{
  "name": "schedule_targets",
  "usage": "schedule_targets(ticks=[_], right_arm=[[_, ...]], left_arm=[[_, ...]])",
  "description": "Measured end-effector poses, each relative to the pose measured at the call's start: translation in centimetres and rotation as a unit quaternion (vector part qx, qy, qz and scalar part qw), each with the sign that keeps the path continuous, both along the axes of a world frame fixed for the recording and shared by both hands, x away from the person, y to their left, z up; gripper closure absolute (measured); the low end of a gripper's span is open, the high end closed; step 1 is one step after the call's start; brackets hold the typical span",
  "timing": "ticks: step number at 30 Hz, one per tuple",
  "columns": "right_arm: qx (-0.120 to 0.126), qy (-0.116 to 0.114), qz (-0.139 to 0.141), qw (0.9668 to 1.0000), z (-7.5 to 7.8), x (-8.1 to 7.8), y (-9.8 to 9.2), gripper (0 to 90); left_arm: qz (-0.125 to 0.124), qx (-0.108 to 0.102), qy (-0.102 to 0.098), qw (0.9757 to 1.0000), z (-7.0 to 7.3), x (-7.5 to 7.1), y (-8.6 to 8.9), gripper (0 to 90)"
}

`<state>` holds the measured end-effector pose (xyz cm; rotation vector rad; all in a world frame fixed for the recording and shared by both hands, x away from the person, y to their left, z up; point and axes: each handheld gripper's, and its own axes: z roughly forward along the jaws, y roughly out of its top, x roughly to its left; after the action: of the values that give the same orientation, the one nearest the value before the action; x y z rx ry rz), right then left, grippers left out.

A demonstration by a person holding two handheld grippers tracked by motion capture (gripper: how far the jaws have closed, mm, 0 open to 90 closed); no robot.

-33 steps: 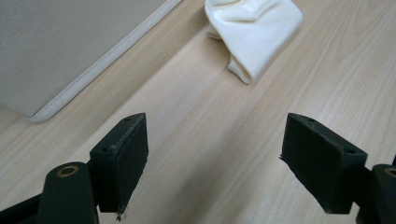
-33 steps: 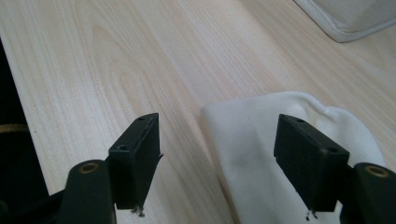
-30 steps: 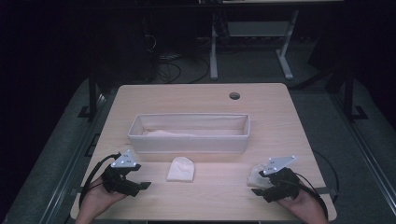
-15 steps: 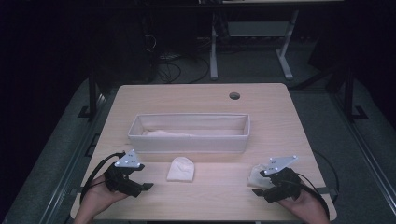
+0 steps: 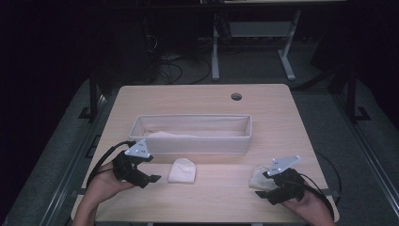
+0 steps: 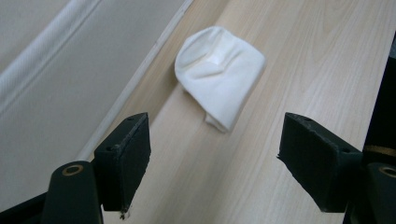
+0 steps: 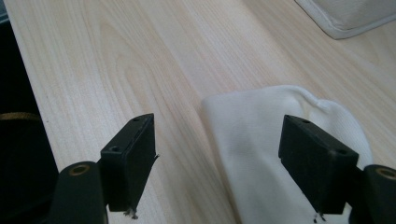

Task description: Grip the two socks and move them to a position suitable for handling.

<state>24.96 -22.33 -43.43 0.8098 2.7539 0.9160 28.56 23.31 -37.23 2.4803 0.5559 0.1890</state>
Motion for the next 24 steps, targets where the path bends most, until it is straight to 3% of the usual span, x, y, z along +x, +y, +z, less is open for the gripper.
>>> schedule_targets(ticks=[9, 24], right_arm=[[0.0, -0.001, 0.002, 1.0, 0.1, -0.3, 0.0, 26.9], [0.004, 0.008, 0.012, 0.9999, 0.1, -0.4, 0.4, 26.8]], left_arm=[[-0.026, 0.013, 0.013, 0.9995, 0.3, 0.9, -2.1, 27.3], [-0.065, 0.041, 0.037, 0.9963, -0.8, 2.9, -6.0, 31.4]])
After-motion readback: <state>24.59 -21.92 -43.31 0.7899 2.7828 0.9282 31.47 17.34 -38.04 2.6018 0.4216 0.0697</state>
